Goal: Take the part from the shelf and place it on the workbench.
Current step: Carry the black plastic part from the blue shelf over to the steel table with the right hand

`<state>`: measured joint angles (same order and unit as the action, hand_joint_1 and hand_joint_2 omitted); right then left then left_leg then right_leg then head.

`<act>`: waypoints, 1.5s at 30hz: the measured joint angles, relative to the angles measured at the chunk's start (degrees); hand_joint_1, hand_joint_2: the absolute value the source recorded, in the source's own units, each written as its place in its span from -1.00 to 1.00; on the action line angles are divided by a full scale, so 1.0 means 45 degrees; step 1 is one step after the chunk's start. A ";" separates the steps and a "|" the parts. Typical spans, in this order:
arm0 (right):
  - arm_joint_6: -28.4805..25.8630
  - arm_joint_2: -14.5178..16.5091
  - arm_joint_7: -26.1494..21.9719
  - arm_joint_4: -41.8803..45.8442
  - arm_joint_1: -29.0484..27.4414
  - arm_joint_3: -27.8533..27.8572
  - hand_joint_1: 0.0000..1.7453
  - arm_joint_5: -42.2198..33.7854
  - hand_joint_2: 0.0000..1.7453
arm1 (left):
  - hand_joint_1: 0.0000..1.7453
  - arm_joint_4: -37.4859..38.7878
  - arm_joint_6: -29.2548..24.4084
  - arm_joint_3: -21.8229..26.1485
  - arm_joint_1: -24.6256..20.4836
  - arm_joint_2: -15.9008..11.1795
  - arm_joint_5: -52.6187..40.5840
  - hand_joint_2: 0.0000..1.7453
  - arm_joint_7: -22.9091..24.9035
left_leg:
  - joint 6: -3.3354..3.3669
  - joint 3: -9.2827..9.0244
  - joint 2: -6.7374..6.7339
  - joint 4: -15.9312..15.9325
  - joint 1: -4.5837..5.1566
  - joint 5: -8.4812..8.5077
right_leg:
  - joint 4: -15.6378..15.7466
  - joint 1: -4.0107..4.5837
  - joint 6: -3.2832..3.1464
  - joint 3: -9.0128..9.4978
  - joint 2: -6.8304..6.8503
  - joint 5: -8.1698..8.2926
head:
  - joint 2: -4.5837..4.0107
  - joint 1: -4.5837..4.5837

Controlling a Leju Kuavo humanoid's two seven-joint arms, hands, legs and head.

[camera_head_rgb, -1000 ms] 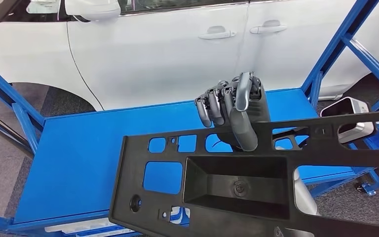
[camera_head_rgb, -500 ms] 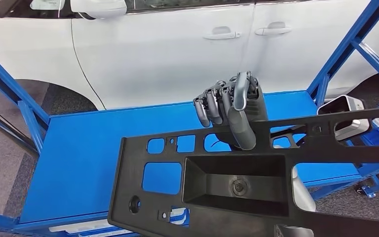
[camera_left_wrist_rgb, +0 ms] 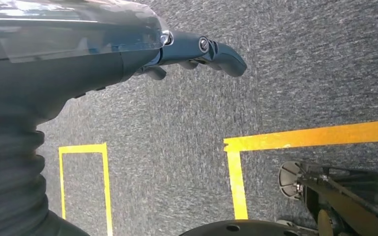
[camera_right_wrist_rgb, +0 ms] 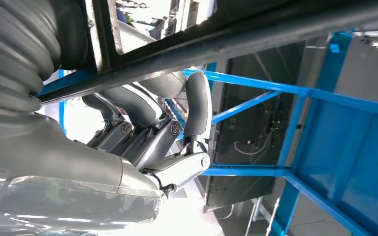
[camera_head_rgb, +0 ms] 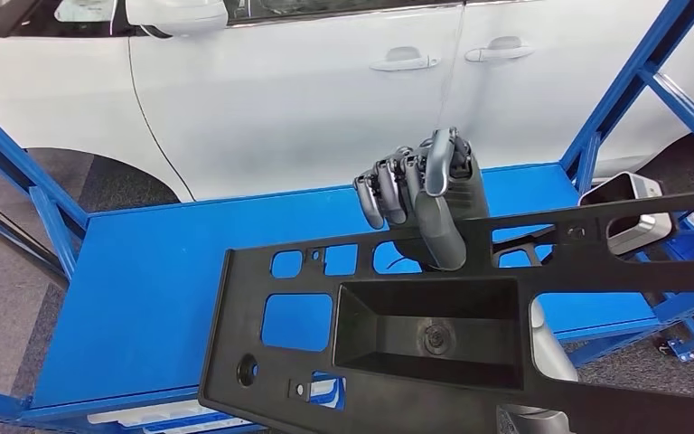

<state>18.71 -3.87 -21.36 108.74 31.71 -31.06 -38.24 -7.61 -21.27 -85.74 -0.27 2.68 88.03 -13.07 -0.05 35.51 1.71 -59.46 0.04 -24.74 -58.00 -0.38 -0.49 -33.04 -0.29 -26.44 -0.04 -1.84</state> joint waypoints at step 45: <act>-0.0572 -0.0087 -0.0087 -0.0243 0.0135 -0.0029 1.00 -0.0131 1.00 | -1.00 0.0000 0.0228 0.0008 -0.0021 -0.0064 0.0016 1.00 0.0094 | 0.0095 -0.0171 -0.0022 0.0074 0.0007 0.0046 | -0.0200 0.0070 0.0029 -0.0128 -0.0069 0.0018 | 0.0000 0.0001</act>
<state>16.14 -4.26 -21.75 107.65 32.32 -31.19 -38.83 -7.61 -20.24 -85.71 -0.37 2.39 88.11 -12.65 0.37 34.75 1.61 -59.13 0.07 -24.54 -58.90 -0.07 -0.36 -33.61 -0.61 -26.36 -0.04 -1.83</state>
